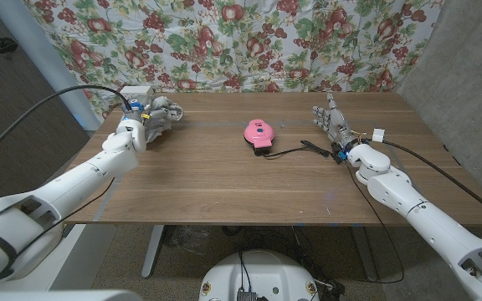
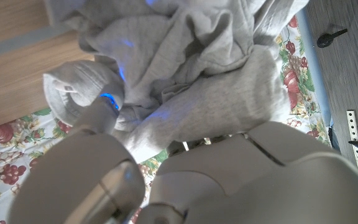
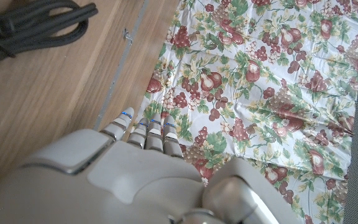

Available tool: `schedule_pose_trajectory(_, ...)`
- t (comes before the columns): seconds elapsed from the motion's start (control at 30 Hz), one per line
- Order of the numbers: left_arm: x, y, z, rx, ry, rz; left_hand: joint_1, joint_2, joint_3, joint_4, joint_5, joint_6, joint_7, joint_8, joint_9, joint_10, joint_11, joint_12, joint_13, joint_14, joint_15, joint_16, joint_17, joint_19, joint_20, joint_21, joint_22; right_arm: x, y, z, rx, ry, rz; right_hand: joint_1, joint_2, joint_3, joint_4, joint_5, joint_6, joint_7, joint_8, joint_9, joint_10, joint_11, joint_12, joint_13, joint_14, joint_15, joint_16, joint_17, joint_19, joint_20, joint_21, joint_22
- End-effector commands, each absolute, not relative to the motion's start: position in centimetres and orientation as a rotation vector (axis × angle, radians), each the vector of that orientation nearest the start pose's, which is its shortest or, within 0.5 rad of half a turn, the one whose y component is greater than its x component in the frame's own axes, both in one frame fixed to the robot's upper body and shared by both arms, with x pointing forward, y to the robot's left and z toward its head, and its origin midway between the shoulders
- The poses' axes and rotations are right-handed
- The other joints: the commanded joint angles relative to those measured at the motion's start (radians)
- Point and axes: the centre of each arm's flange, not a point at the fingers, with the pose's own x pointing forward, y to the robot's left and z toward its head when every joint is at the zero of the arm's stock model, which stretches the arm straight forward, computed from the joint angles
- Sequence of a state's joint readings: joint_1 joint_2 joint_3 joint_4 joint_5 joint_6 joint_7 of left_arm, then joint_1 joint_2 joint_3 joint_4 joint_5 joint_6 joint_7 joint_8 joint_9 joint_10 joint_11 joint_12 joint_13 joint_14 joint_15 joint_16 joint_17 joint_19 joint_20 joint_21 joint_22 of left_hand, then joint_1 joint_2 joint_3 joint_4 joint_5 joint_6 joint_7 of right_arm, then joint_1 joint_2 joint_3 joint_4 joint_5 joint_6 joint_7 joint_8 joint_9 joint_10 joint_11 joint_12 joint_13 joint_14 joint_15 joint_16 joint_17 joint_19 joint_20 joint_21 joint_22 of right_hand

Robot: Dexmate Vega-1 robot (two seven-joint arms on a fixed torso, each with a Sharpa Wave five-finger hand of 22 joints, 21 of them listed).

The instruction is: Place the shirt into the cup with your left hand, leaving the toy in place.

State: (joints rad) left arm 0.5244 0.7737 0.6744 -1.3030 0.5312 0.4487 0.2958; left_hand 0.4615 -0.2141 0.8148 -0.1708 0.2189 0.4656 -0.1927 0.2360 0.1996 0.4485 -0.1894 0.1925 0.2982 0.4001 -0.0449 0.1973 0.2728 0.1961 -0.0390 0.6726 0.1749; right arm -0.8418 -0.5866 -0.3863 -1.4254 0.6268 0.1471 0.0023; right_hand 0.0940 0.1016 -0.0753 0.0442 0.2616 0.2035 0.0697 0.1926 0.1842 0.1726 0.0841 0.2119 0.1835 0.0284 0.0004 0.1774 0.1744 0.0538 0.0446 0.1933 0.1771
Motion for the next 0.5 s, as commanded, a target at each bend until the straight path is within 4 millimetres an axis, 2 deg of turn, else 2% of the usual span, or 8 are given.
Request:
schedule_pose_trajectory(0.03,66.11,40.28,7.52,1.396,-0.369,0.655,-0.028,0.005,-0.018,-0.001,0.01,0.004,0.009,-0.004,0.002,0.008,0.002,0.008,-0.003,0.008,-0.15,0.01,-0.002,0.005,0.004,-0.012,0.003,64.96,-28.08,-0.84,-0.063,-0.526,0.239,0.007,0.007,0.006,0.001,-0.001,0.011,-0.003,-0.001,0.001,-0.004,-0.002,0.002,0.003,-0.003,0.001,0.005,0.003,-0.005,0.008,0.003,0.003)
schedule_pose_trajectory(0.5,65.2,40.11,8.32,1.382,-0.409,0.685,-0.066,0.006,-0.06,-0.008,0.027,-0.01,0.02,-0.014,0.001,0.004,0.005,0.01,-0.017,-0.006,-0.138,0.011,-0.008,0.006,-0.002,-0.033,0.004,65.17,-28.11,-0.73,-0.062,-0.526,0.24,0.006,0.005,0.006,0.001,-0.003,0.011,-0.002,-0.002,0.001,-0.003,0.0,0.002,0.003,-0.003,0.002,0.005,0.003,-0.005,0.008,0.003,0.003)
